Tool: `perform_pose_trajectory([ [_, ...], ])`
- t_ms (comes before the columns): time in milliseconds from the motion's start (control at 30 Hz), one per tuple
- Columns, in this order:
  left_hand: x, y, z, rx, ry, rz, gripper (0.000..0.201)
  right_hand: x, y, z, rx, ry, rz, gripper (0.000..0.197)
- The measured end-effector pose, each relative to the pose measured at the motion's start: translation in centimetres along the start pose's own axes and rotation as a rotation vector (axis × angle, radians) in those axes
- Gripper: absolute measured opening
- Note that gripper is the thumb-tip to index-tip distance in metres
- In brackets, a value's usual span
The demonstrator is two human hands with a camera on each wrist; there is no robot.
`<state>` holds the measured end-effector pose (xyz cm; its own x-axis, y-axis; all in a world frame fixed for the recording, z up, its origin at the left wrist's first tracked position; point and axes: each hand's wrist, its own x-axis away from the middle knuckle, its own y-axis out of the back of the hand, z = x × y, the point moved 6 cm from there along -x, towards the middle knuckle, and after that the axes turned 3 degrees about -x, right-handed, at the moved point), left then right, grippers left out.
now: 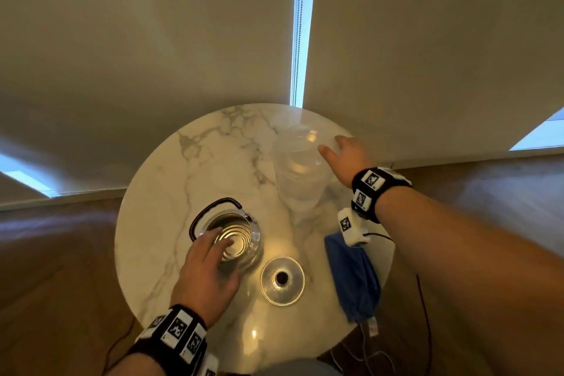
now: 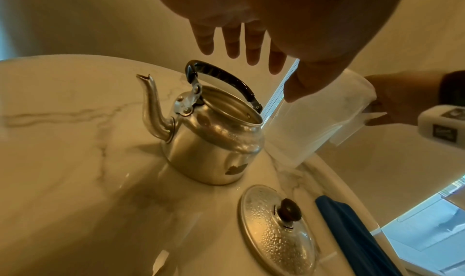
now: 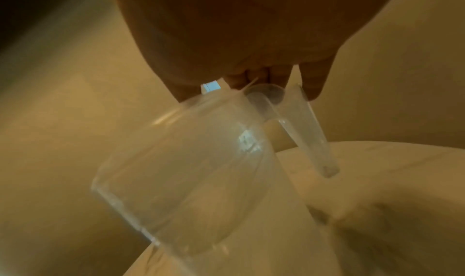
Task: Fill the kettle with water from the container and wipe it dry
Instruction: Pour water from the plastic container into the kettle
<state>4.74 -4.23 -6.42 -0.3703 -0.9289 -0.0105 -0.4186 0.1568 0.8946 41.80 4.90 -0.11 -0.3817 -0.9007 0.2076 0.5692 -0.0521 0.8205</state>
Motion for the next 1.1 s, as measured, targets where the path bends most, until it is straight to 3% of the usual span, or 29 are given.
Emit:
perform_pose_trajectory([
  [100, 0.6, -0.7, -0.2, 0.022, 0.022, -0.001, 0.059, 2.5, -0.4, -0.9, -0.044, 0.028, -0.110, 0.081],
  [233, 1.1, -2.1, -0.2, 0.052, 0.072, 0.031, 0.062, 6.3, -1.2, -2.8, -0.255, -0.072, -0.163, 0.084],
  [333, 1.3, -3.1, -0.8, 0.074, 0.081, 0.050, 0.063, 8.3, -2.0, -3.8, -0.489, -0.181, -0.102, 0.082],
  [567, 2.1, -4.1, -2.1, 0.114, 0.122, 0.061, 0.069, 9.0, -5.3, -5.4, -0.685, -0.251, 0.101, 0.079],
  [700, 2.4, -3.6, -2.6, 0.129, 0.131, 0.056, 0.069, 9.0, -6.2, -5.5, -0.813, -0.269, 0.082, 0.081],
  [933, 0.3, -0.1, -5.1, 0.286, 0.067, -0.058, 0.063, 8.4, -5.0, -3.1, -0.939, -0.192, 0.054, 0.057],
  [1033, -1.1, 1.2, -5.7, 0.488, 0.125, -0.082, 0.055, 9.2, -4.0, -2.2, -0.918, -0.114, 0.080, 0.055],
  [1100, -2.1, 1.5, -5.2, 0.672, 0.245, -0.102, 0.053, 10.2, -3.5, -1.8, -0.919, -0.064, 0.113, 0.062],
])
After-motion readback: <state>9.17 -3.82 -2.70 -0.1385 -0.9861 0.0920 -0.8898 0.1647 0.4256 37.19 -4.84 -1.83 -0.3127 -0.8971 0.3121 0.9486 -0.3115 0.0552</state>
